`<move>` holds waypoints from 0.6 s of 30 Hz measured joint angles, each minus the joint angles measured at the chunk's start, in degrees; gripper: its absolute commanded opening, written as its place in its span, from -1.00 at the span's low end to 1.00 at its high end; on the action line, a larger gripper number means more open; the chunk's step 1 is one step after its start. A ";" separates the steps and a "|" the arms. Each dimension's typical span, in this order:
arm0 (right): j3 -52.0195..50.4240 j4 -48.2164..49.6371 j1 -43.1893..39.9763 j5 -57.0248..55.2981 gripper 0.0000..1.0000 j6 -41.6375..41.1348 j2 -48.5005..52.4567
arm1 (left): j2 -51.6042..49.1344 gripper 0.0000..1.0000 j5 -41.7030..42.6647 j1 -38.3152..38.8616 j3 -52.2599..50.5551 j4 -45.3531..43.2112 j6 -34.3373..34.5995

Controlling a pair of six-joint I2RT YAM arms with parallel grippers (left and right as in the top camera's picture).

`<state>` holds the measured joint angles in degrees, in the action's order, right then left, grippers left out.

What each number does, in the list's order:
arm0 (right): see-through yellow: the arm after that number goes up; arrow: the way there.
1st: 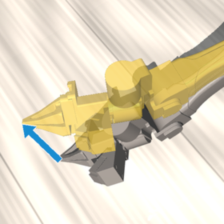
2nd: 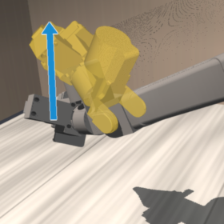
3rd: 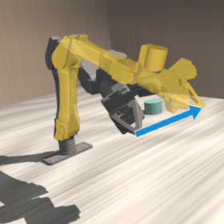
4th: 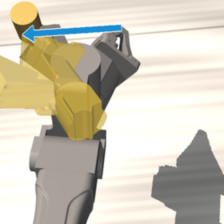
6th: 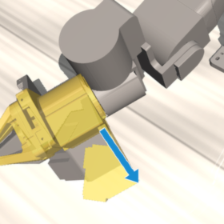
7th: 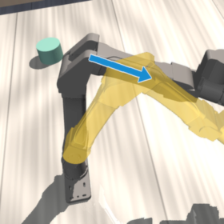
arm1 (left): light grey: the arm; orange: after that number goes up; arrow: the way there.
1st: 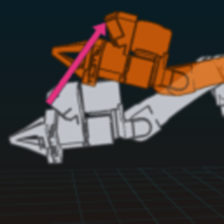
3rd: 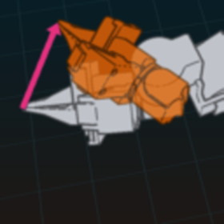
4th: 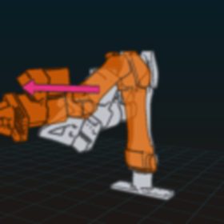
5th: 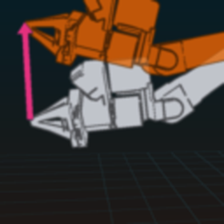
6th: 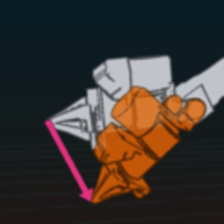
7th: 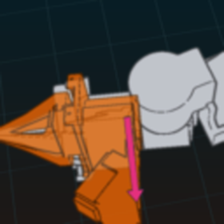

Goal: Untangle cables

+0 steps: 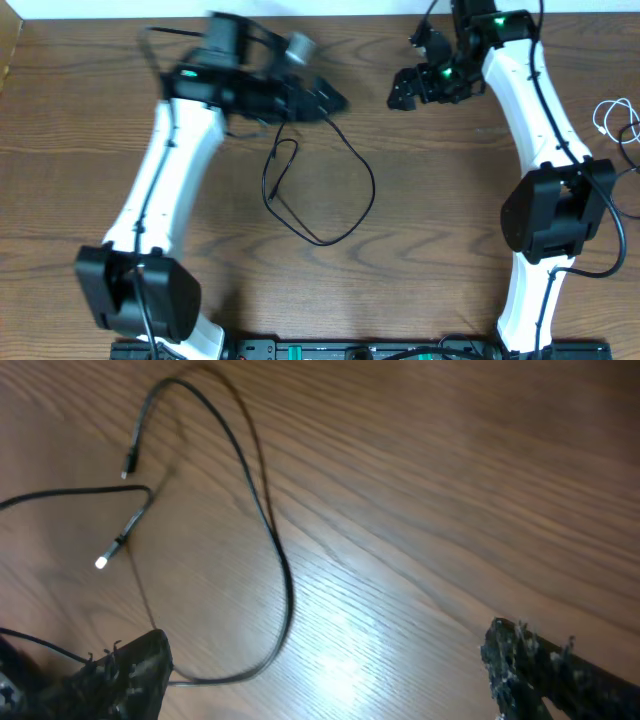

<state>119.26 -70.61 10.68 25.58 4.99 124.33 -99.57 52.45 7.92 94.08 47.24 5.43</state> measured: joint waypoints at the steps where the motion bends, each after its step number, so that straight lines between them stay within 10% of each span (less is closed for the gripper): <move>1: 0.00 0.24 0.57 0.02 0.92 -0.22 0.02 | 0.46 0.98 0.02 -2.69 0.74 -0.37 1.11; 10: -0.09 8.72 11.23 5.51 0.89 -1.81 1.84 | 7.21 0.99 -8.24 -27.67 3.74 2.21 10.86; 18: -0.09 15.28 24.20 5.86 0.72 -8.02 1.84 | 6.99 0.99 -14.16 -33.16 3.74 5.07 12.02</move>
<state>119.17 -55.33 34.87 31.44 -3.03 126.17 -92.58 38.28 -25.23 97.82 52.31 17.45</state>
